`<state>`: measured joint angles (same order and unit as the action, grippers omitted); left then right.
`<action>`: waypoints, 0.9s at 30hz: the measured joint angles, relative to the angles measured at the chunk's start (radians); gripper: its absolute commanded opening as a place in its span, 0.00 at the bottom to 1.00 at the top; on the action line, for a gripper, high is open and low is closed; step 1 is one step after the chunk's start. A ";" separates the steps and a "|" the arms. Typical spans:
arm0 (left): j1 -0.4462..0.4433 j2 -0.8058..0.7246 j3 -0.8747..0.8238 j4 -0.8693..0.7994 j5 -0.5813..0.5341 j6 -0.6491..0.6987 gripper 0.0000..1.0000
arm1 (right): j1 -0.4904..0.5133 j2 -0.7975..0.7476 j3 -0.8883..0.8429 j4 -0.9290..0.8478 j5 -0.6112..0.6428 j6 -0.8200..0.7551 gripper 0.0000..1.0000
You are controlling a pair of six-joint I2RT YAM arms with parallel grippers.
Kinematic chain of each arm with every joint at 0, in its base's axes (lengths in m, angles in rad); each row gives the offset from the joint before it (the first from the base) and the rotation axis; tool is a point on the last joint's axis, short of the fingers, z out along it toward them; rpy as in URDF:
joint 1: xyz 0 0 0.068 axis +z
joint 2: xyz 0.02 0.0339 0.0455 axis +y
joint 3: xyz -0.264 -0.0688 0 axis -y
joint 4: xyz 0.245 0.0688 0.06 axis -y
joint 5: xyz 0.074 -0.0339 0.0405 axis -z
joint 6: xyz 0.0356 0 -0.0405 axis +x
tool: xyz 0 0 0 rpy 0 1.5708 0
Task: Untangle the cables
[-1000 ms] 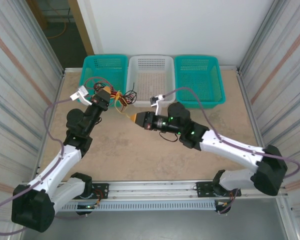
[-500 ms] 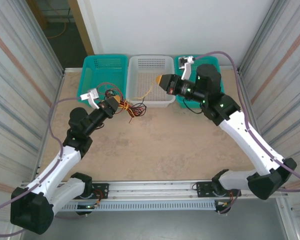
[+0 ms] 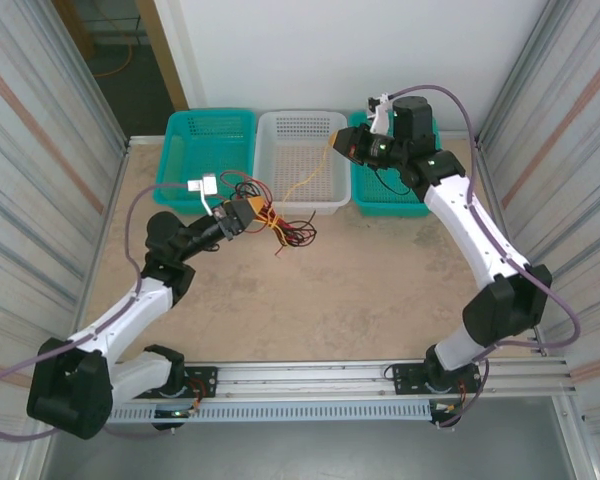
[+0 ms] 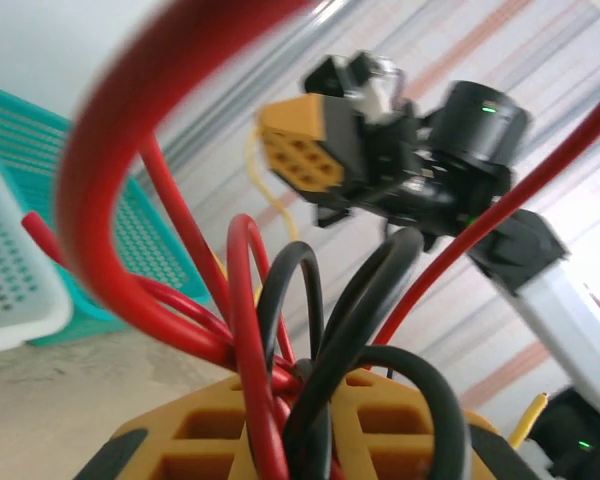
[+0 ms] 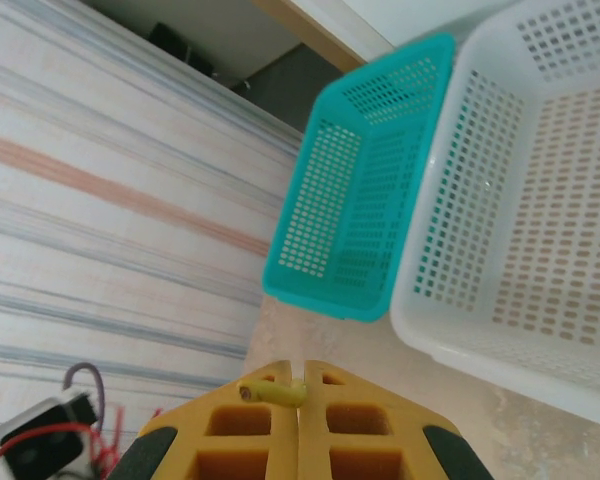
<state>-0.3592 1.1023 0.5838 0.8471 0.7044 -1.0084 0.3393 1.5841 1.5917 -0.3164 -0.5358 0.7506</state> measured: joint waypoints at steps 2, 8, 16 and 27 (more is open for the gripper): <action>-0.018 0.032 0.009 0.073 0.010 -0.050 0.00 | -0.007 0.034 0.000 0.010 -0.011 0.001 0.00; -0.029 0.128 0.053 0.332 -0.026 -0.243 0.00 | -0.006 0.061 -0.129 0.150 -0.018 0.071 0.00; -0.029 0.138 0.086 0.360 -0.164 -0.252 0.00 | 0.147 0.051 -0.492 0.483 0.037 0.255 0.00; -0.040 0.114 0.086 0.159 -0.425 -0.031 0.00 | 0.478 -0.066 -0.813 0.787 0.253 0.494 0.00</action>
<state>-0.3996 1.2167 0.6697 1.0061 0.2794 -1.0393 0.8177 1.5185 0.7792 0.4709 -0.2825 1.2449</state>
